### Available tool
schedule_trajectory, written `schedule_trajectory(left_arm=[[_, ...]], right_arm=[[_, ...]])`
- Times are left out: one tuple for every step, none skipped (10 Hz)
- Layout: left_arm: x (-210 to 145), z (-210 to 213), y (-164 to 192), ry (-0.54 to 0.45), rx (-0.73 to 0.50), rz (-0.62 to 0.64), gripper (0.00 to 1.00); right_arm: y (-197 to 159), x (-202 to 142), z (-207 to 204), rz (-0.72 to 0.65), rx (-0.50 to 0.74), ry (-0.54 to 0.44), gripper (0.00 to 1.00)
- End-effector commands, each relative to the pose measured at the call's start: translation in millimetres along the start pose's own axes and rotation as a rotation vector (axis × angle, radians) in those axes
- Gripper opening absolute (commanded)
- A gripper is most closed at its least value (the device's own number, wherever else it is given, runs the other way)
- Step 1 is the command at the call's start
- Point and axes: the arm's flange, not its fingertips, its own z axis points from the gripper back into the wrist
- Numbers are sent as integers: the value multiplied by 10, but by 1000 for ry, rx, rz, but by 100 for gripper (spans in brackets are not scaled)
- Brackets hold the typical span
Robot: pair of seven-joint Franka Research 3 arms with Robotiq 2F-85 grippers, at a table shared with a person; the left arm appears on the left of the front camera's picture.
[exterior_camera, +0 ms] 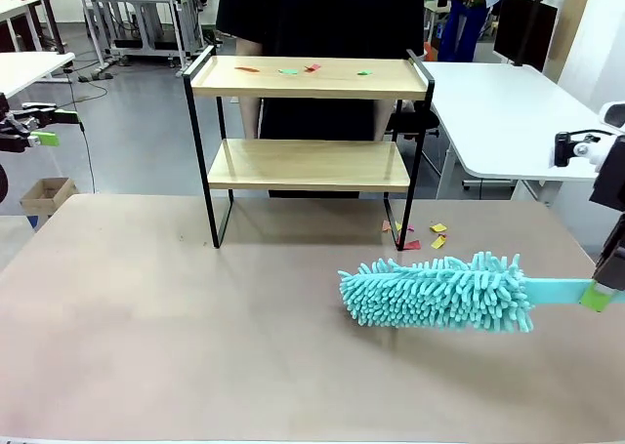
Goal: Clean the shelf.
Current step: Clean the specific section of the Shelf indicated by the human with the Duster.
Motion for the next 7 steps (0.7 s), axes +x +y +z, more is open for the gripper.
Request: schedule_trajectory(left_arm=[[20,-6,-11,-3,-3,-15,100],[20,-6,-11,-3,-3,-15,100],[20,-6,-11,-3,-3,-15,100],[20,-6,-11,-3,-3,-15,100],[20,-6,-11,-3,-3,-15,100],[20,-6,-11,-3,-3,-15,100],[20,-6,-11,-3,-3,-15,100]], right_arm=[[50,9,18,-23,5,-10,13],[50,9,18,-23,5,-10,13],[50,9,18,-23,5,-10,13],[50,9,18,-23,5,-10,13],[50,9,18,-23,5,-10,13],[50,9,18,-23,5,-10,13],[50,9,18,-23,5,-10,13]])
